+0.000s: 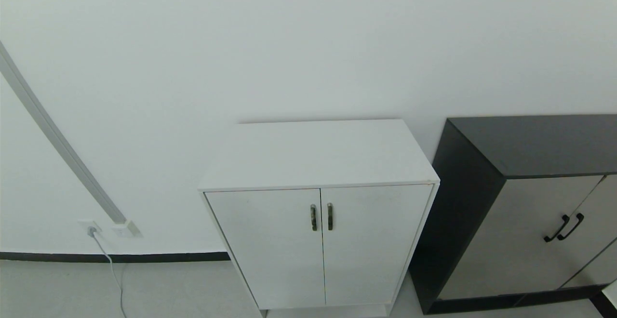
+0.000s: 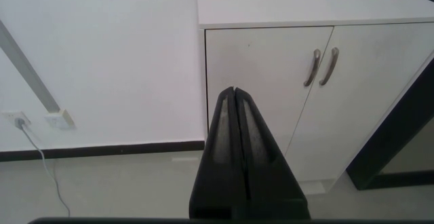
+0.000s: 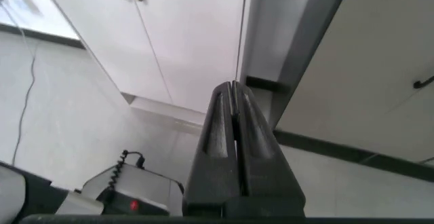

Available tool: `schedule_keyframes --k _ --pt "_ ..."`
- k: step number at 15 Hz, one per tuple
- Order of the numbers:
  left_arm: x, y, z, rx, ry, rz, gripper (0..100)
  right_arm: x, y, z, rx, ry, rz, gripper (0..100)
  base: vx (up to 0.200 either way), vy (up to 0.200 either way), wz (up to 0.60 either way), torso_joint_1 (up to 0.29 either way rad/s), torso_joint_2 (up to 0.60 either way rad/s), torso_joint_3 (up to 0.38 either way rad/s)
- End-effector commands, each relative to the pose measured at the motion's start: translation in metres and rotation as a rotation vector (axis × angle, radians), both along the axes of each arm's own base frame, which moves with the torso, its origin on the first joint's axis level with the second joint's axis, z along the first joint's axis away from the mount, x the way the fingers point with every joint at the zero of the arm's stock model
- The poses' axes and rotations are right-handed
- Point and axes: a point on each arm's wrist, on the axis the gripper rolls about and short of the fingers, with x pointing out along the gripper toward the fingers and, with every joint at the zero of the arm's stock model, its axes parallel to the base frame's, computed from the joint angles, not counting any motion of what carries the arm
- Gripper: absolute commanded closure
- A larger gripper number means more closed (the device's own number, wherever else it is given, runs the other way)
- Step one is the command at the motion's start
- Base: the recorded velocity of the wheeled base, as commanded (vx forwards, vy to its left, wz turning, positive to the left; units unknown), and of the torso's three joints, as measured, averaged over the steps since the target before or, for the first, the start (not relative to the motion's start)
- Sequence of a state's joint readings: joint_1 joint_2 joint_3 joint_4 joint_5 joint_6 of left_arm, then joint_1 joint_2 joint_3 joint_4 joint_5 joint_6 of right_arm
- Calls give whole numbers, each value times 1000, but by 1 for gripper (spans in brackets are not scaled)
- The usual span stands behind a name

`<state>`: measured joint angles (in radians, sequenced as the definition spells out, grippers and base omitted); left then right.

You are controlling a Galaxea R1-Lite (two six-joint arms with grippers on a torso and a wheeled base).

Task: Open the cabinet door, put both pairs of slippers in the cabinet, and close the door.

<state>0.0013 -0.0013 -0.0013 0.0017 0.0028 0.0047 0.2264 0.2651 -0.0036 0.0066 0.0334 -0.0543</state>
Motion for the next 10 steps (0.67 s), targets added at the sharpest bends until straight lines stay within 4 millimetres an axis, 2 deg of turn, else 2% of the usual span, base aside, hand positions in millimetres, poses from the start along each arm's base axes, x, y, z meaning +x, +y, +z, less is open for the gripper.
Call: schedule_keyframes --k 1,4,10 --pt "0 0 0 0 1 1 100 -5 0 -1 9 -57 -112 100 0 0 0 0 0 0" --pt "0 0 0 0 1 1 100 -11 0 -1 17 -143 -199 100 0 0 0 0 0 0" --pt "0 0 0 0 1 1 100 -20 1 -4 41 -261 -225 100 0 0 0 0 0 0"
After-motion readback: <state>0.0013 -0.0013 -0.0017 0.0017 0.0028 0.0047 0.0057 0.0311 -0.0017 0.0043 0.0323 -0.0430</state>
